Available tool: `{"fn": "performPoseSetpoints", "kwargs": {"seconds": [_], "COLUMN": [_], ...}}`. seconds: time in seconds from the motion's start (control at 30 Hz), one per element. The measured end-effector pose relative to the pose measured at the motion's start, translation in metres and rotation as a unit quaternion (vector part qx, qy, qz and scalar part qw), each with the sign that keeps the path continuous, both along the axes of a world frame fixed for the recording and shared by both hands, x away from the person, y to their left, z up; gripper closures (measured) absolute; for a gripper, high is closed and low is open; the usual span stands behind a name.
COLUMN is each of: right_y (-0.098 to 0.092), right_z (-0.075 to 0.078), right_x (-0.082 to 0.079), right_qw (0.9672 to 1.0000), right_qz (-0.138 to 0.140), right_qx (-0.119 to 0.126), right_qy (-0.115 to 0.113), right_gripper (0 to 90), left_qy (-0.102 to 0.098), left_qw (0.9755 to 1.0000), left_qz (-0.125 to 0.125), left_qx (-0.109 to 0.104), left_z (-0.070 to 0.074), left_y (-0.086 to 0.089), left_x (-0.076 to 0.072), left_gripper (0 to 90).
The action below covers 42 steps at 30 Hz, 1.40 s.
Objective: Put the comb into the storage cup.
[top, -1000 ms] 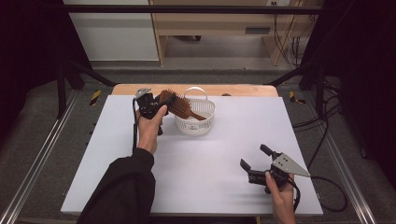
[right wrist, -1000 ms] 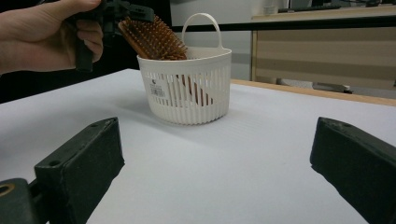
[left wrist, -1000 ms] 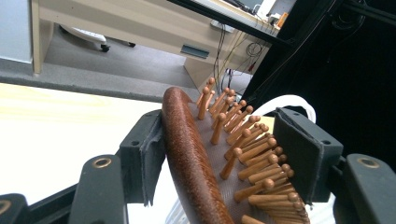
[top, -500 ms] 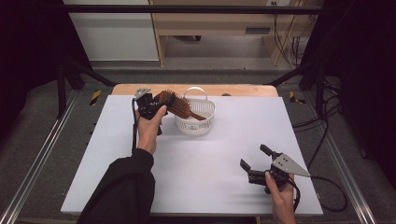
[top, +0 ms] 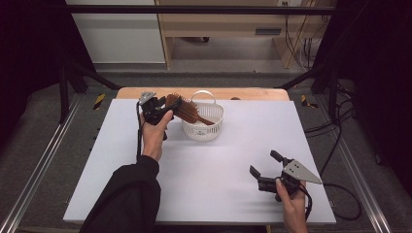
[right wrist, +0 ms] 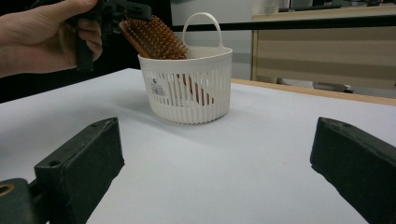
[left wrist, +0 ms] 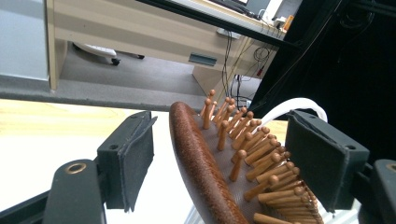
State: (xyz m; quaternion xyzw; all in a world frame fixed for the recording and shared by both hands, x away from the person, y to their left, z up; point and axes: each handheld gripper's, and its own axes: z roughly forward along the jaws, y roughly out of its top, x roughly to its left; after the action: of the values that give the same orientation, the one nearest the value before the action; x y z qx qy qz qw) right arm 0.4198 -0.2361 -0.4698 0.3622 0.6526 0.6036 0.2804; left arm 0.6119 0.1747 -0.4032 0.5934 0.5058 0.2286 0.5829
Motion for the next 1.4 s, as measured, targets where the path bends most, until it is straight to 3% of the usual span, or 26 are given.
{"fn": "performPoseSetpoints", "kwargs": {"seconds": [0.27, 0.67, 1.4], "right_y": [0.0003, 0.0015, 0.0018], "right_z": [0.0, -0.0003, -0.0005], "right_x": [0.0, -0.0001, 0.0003], "right_qw": [1.0, 1.0, 1.0], "right_qz": [0.0, 0.002, 0.003], "right_qx": [0.0, 0.0, -0.001], "right_qy": [0.0, 0.001, 0.001], "right_gripper": [2.7, 2.7, 2.6], "left_qy": [-0.007, -0.001, -0.013], "left_qw": [1.0, 0.9999, 0.9998], "left_qz": [0.003, 0.007, 0.011], "left_qx": [0.004, 0.008, 0.01], "left_z": [0.001, 0.0025, 0.0063], "left_y": [-0.0003, -0.0014, -0.0009], "left_x": [-0.0012, -0.0028, -0.007], "left_gripper": [14.5, 3.7, 3.0]}}
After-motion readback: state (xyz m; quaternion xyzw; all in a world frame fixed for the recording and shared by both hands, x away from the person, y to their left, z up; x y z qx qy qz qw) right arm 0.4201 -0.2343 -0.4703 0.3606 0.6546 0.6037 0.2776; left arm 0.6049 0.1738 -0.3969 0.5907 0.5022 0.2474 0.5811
